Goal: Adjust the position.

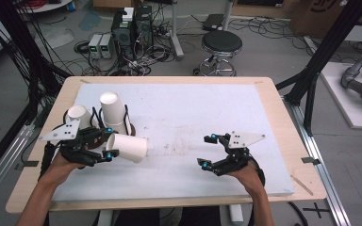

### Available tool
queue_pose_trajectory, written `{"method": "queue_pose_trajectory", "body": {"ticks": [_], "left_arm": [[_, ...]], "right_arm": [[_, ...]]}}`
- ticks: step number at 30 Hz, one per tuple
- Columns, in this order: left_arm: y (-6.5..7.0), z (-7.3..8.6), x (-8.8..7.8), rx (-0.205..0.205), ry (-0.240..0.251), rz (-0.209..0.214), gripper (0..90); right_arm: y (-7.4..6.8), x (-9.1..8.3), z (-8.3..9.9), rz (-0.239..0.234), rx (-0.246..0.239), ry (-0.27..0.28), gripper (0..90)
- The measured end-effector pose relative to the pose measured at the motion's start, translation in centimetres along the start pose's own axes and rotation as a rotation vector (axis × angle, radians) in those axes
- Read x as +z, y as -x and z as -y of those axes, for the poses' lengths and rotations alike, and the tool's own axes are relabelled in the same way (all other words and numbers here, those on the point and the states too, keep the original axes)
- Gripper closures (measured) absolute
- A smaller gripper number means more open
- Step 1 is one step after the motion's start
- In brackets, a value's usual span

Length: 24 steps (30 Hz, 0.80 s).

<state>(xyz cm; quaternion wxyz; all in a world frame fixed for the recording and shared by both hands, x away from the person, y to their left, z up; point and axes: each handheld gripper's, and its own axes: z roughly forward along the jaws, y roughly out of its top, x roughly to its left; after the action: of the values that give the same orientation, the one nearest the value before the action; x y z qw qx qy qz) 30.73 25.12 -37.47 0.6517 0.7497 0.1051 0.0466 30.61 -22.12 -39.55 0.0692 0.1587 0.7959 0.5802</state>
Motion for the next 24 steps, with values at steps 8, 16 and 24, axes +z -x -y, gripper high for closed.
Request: {"method": "queue_pose_trajectory", "body": {"ticks": [8, 16, 24], "left_arm": [[0.4, 0.0, 1.8, 0.002, -0.017, 0.026, 34.8], [0.5, 0.0, 3.4, 0.001, -0.033, 0.044, 34.8], [0.7, -0.1, 4.9, -0.001, -0.023, 0.063, 34.8]], "right_arm": [[0.2, 1.8, -2.8, -0.059, -0.022, 0.002, 16.4], [-0.1, 3.2, -4.6, -0.141, -0.047, 0.024, 16.4], [-0.3, 4.6, -5.6, -0.181, -0.062, 0.036, 16.4]]}}
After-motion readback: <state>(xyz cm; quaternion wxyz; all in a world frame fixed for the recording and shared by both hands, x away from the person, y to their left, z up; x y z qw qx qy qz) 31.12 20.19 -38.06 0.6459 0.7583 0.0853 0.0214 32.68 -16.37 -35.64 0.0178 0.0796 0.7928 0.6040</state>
